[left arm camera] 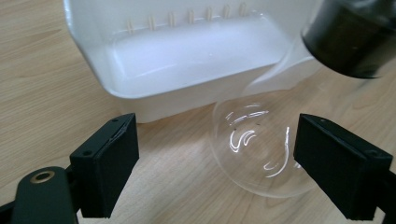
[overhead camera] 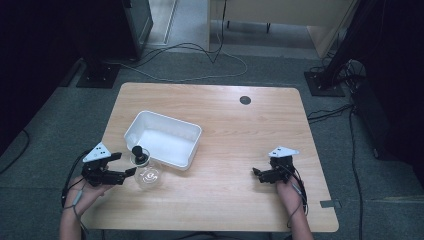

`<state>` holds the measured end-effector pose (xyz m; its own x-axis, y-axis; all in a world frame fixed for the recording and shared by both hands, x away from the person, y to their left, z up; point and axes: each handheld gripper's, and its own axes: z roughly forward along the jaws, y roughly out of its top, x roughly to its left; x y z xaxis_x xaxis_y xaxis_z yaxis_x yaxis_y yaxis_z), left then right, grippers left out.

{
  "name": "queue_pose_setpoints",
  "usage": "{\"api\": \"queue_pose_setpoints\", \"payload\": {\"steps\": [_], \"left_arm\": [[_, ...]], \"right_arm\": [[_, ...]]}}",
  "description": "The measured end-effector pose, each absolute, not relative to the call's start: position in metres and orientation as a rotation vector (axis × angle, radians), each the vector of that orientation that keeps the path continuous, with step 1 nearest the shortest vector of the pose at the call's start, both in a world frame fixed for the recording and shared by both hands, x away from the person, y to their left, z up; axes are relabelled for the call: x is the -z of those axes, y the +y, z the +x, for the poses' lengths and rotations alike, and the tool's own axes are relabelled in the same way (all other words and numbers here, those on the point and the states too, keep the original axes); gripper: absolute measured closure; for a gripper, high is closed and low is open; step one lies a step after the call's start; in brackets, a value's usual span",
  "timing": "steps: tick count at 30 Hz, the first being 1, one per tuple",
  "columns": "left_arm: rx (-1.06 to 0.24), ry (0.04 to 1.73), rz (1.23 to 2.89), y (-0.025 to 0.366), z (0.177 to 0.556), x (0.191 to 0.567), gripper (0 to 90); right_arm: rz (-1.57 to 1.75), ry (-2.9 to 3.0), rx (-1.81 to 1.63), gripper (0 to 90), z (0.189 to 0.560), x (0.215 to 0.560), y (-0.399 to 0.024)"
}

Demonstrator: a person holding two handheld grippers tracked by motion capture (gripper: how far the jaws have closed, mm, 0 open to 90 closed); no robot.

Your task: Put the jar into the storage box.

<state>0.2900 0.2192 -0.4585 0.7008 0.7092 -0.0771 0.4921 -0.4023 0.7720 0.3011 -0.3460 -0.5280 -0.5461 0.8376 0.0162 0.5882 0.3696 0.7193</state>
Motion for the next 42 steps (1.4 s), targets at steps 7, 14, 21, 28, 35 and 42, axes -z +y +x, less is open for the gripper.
{"api": "queue_pose_setpoints", "payload": {"steps": [7, 14, 21, 28, 35, 42], "left_arm": [[-0.340, 0.882, 2.083, 0.216, 0.284, 0.452, 21.3], [-0.322, 0.856, 2.080, 0.210, 0.282, 0.448, 20.2], [-0.311, 0.837, 2.084, 0.202, 0.281, 0.447, 20.2], [-0.299, 0.821, 2.093, 0.188, 0.282, 0.449, 20.2], [-0.289, 0.806, 2.110, 0.175, 0.283, 0.454, 22.5], [-0.352, 0.854, 2.060, 0.170, 0.284, 0.453, 31.8]], "right_arm": [[1.247, 2.283, -0.981, 0.0, 0.301, 0.528, -0.346], [1.246, 2.284, -0.981, 0.0, 0.301, 0.528, -0.346], [1.246, 2.284, -0.981, 0.0, 0.301, 0.528, -0.346], [1.246, 2.283, -0.981, 0.0, 0.301, 0.528, -0.346], [1.246, 2.284, -0.980, 0.0, 0.301, 0.528, -0.346], [1.246, 2.283, -0.981, 0.0, 0.301, 0.528, -0.346]]}}
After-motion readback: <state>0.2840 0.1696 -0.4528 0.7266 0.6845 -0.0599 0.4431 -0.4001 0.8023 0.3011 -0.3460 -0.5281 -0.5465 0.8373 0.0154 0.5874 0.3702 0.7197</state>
